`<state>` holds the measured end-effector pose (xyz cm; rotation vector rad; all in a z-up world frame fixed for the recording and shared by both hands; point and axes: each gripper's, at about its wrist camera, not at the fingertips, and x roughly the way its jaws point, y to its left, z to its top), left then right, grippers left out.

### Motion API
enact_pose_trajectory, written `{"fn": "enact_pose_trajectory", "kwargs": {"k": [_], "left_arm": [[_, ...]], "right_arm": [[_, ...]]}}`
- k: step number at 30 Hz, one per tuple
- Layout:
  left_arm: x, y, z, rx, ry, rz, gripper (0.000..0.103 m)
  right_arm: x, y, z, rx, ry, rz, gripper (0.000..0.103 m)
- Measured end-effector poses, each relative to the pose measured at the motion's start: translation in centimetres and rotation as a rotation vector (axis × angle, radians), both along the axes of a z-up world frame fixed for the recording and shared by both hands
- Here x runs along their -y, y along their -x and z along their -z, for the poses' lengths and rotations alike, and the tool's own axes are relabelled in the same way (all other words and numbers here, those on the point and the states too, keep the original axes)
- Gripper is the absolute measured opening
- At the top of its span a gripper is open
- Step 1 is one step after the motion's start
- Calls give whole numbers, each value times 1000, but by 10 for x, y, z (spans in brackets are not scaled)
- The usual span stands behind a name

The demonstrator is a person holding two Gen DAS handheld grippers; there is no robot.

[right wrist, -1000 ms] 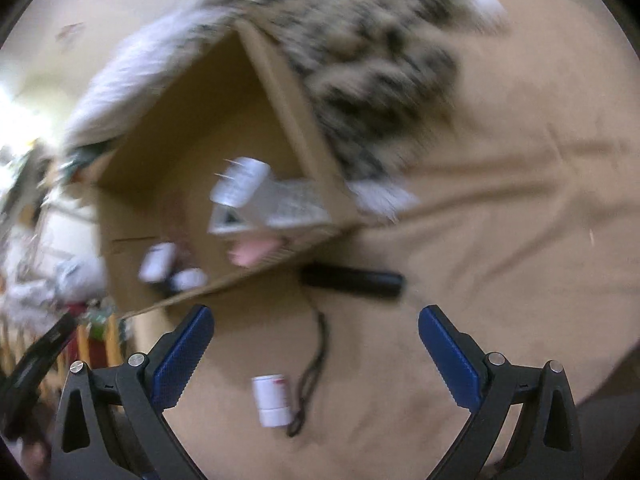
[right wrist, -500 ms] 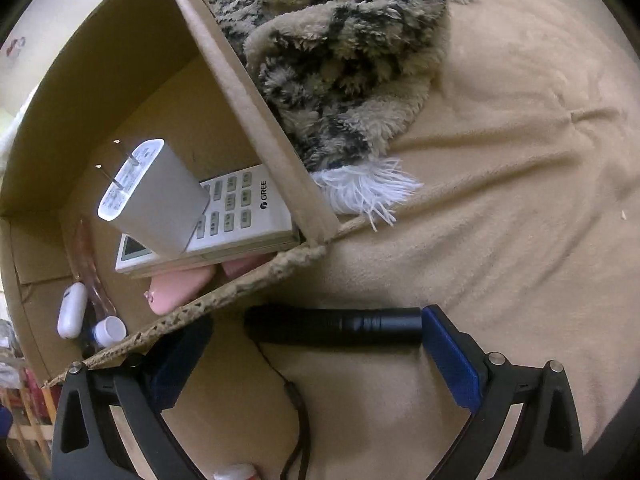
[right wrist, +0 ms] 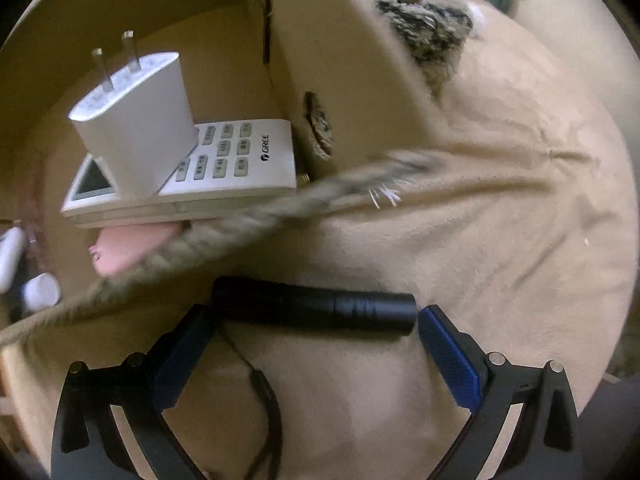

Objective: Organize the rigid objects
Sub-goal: 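Lower the right tool and grasp the black flashlight, then lift the flashlight with the right tool while the left tool grasps the white pill bottle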

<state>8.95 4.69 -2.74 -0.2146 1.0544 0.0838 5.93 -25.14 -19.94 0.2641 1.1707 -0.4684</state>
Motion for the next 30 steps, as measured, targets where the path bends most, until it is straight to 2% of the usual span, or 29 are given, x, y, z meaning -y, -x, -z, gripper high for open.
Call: {"fn": "enact_pose_trajectory", "kwargs": {"k": [3, 7, 9, 10, 17, 22, 25, 30], "left_arm": [[-3, -1, 4, -14, 4, -10, 59], [-6, -2, 6, -21, 7, -24, 59], [-5, -2, 6, -21, 7, -21, 59], [-4, -3, 6, -21, 6, -17, 59], [3, -3, 7, -15, -30, 8, 59], [-1, -5, 11, -32, -15, -19, 59], [1, -5, 12, -32, -25, -14, 59], [8, -5, 14, -26, -68, 8, 59]], "right_arm": [[-3, 1, 2, 23, 16, 13, 103], [-2, 11, 2, 33, 13, -32, 103], [-3, 21, -2, 37, 10, -51, 93], [-4, 23, -4, 33, 6, -58, 93], [12, 43, -28, 43, -79, -111, 93], [12, 69, -73, 118, -71, -175, 93], [18, 79, -113, 222, -75, -235, 93], [9, 74, -182, 408, -65, -365, 93]]}}
